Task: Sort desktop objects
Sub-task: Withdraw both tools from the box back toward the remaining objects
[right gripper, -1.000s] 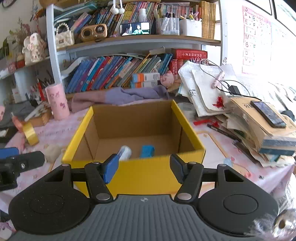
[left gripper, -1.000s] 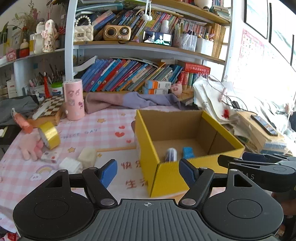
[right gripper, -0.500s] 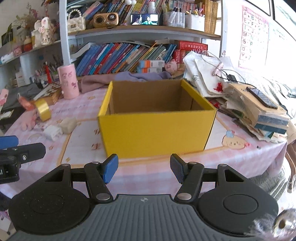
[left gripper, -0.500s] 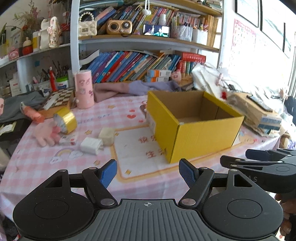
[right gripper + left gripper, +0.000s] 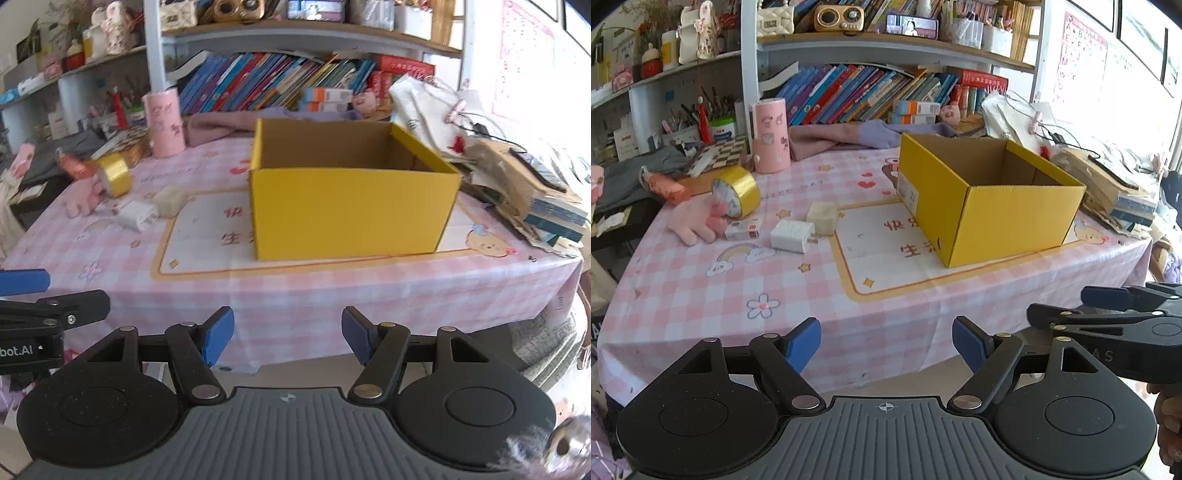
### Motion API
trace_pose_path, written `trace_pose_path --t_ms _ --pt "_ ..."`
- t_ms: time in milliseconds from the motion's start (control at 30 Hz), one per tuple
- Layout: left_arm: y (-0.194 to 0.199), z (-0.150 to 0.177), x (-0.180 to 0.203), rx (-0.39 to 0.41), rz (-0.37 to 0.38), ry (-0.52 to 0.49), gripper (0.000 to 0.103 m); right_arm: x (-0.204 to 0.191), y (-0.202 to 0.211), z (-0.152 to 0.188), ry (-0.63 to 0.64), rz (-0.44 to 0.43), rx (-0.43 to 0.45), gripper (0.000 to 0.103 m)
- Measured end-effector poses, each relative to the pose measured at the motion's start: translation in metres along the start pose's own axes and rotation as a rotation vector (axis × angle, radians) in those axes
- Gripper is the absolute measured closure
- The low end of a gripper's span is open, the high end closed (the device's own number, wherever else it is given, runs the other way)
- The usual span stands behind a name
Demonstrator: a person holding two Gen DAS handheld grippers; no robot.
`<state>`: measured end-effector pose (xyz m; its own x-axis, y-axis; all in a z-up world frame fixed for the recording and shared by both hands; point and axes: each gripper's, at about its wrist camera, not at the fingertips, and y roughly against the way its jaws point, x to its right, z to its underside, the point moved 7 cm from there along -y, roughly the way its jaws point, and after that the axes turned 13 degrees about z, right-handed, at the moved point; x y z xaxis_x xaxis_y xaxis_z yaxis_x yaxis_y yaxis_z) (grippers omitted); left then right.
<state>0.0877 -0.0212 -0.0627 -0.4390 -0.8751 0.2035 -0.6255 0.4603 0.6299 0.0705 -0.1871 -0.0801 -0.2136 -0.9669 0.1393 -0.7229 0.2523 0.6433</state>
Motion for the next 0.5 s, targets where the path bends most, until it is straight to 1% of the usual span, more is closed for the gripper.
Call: trace_pose_path --t_ms 133,267,500 --pt "0.003 0.005 -0.008 -0.012 -0.013 0.018 0.022 -0.016 0.001 0.004 0.039 -0.034 -0.015 0.041" --pt "0.009 0.008 -0.017 -0.008 -0.032 0.033 0.022 -0.032 0.004 0.003 0.084 -0.07 -0.005 0.041" --pt "0.026 0.014 -0.042 0.008 -0.091 0.072 0.021 -0.066 0.006 0.001 0.149 -0.133 0.002 0.04"
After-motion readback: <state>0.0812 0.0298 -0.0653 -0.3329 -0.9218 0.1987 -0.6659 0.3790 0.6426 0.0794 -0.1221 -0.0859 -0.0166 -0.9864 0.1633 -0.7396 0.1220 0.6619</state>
